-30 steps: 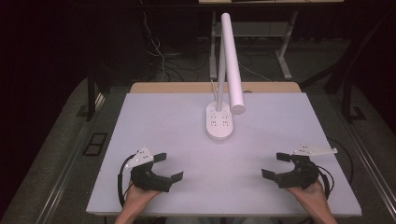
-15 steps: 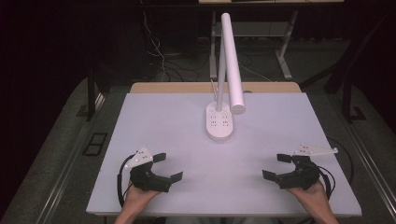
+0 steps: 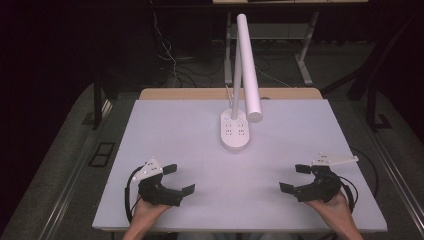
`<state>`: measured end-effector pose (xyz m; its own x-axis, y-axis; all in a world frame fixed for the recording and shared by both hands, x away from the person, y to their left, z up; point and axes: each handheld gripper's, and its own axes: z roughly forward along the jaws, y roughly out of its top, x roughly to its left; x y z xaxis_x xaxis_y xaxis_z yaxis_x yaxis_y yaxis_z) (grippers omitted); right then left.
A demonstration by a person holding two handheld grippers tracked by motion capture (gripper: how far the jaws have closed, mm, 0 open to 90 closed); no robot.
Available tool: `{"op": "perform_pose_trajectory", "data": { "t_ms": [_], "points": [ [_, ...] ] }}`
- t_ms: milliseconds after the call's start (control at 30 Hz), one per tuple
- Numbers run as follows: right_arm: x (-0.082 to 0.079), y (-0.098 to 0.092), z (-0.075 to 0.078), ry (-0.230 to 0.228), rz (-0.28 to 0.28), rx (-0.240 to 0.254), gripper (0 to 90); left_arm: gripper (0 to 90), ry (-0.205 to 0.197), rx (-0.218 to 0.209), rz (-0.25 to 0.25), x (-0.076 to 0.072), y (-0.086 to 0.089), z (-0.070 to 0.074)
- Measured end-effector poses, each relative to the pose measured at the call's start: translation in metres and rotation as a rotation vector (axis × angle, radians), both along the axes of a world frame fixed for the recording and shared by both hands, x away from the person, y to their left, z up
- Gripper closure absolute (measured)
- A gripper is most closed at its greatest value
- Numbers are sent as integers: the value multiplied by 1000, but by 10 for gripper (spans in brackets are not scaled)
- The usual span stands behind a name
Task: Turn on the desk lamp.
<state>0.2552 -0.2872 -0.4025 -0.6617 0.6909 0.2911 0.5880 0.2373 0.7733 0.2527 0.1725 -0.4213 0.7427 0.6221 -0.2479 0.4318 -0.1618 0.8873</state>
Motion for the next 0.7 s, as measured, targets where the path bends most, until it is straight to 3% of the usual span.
{"op": "perform_pose_trajectory", "data": {
  "t_ms": [700],
  "points": [
    [28,10,19,22,46,-23,2,0,4,0,2,0,0,0]
  ]
}}
